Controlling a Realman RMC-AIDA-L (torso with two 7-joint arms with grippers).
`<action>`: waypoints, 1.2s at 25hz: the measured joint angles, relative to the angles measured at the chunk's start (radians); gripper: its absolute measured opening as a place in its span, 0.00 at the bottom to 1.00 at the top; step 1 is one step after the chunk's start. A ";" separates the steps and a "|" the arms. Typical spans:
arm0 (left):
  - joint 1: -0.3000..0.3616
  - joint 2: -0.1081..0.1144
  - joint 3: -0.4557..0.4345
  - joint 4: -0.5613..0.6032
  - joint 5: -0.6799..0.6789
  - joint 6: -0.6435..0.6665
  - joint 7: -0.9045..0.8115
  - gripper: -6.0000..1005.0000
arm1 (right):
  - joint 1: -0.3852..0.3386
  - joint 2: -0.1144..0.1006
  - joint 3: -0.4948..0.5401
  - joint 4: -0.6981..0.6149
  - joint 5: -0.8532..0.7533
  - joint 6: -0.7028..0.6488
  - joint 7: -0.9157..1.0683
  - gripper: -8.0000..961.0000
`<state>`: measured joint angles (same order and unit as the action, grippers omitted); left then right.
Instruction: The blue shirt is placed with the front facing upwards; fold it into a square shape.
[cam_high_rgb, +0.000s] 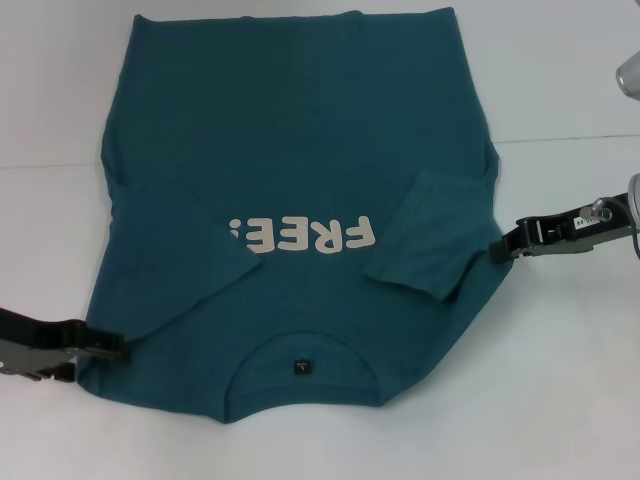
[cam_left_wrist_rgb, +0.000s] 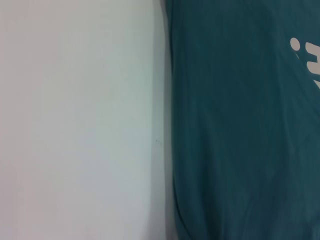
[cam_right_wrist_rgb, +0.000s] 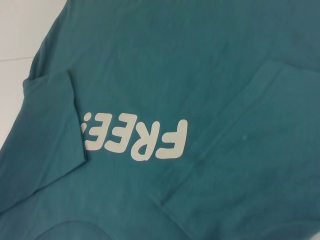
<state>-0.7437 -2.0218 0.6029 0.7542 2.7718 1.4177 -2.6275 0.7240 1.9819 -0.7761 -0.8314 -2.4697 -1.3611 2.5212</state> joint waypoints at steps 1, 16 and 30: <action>0.000 0.000 0.000 -0.001 0.000 0.000 0.000 0.89 | 0.000 0.000 0.000 0.000 0.000 -0.001 0.000 0.06; -0.002 -0.002 0.000 -0.003 -0.006 -0.010 0.000 0.89 | -0.002 0.005 0.002 0.000 0.000 -0.010 -0.005 0.06; -0.016 -0.005 0.001 -0.014 -0.001 -0.030 0.000 0.88 | -0.002 0.006 0.001 0.000 0.000 -0.008 -0.010 0.06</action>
<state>-0.7594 -2.0263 0.6037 0.7404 2.7713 1.3881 -2.6274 0.7224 1.9879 -0.7746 -0.8315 -2.4697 -1.3691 2.5107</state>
